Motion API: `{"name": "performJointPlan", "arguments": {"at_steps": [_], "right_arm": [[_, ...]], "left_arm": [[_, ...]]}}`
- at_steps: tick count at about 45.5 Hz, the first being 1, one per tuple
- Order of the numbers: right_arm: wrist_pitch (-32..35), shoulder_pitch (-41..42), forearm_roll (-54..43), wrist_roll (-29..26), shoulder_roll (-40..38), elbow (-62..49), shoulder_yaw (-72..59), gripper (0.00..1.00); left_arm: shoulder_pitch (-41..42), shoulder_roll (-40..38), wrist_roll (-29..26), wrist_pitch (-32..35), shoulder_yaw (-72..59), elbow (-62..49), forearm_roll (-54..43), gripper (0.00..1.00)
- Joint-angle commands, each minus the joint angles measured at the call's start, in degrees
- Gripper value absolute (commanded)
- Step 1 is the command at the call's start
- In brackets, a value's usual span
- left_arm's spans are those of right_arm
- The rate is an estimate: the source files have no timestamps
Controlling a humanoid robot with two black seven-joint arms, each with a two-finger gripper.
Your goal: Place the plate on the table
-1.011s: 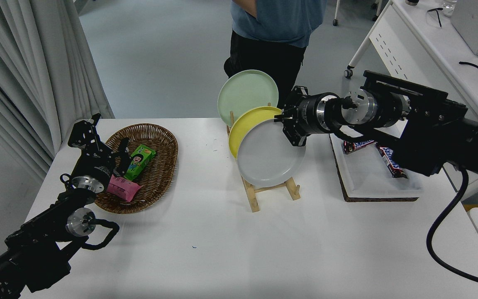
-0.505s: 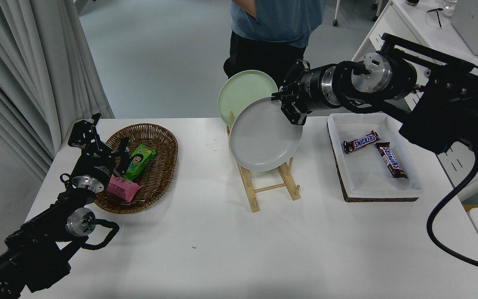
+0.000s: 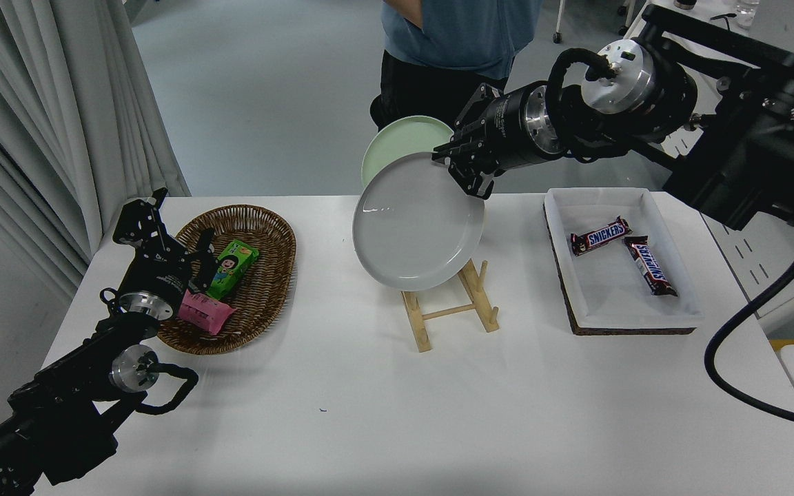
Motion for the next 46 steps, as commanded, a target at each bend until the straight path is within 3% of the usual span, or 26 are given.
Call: {"name": "performJointPlan", "arguments": {"at_steps": [1, 16, 23, 31, 46], "right_arm": [[-4.01, -1.81, 2.5, -2.18, 2.99, 0.1, 0.78, 0.0], [-9.64, -9.19, 1.88, -1.75, 9.41, -1.31, 4.82, 0.0], [-15.8, -12.09, 2.32, -1.66, 13.1, -2.98, 7.81, 0.0], [-15.8, -13.93, 2.41, -1.57, 17.67, -6.93, 8.52, 0.0], [-15.8, -18.51, 2.32, -1.57, 17.76, -15.8, 8.51, 0.0]], "left_arm": [[0.0, 0.0, 0.0, 0.0, 0.0, 0.0, 0.05, 1.0], [0.0, 0.0, 0.0, 0.0, 0.0, 0.0, -0.04, 1.0], [0.0, 0.0, 0.0, 0.0, 0.0, 0.0, -0.04, 1.0], [0.0, 0.0, 0.0, 0.0, 0.0, 0.0, -0.04, 1.0], [0.0, 0.0, 0.0, 0.0, 0.0, 0.0, -0.04, 1.0]]}}
